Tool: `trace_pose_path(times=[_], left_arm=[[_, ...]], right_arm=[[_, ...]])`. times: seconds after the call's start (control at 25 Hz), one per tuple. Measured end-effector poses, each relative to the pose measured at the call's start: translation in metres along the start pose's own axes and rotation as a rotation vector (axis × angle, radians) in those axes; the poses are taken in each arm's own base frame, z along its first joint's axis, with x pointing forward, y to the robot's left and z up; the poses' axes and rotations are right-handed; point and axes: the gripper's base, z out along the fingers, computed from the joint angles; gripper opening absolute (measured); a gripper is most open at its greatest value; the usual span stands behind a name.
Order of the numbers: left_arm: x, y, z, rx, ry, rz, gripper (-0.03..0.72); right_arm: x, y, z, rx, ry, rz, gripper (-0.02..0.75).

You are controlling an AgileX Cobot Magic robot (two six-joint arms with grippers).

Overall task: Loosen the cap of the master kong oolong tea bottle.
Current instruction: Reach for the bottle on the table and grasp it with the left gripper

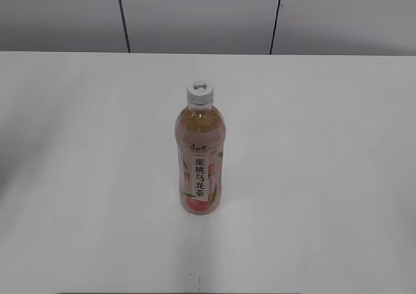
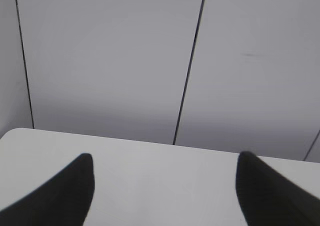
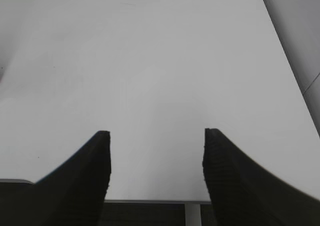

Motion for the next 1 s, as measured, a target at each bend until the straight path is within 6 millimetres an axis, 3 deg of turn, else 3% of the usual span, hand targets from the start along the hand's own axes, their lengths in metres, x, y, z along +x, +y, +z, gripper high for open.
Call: trace_pose_path(times=[0.28,0.52,1.0], left_arm=[[0.032,-0.002,0.055,-0.025,-0.01,0.022,0.531],[0.079,-0.01,0.094,-0.012,0.053,0.039,0.531],[0.157,-0.028,0.128,0.155,0.156,0.039,0.492]], right_arm=[[0.0,0.0,0.0,0.0,0.0,0.0,0.447],[0.0,0.0,0.0,0.0,0.0,0.0,0.447],[0.0,0.0,0.0,0.0,-0.001,0.0,0.447]])
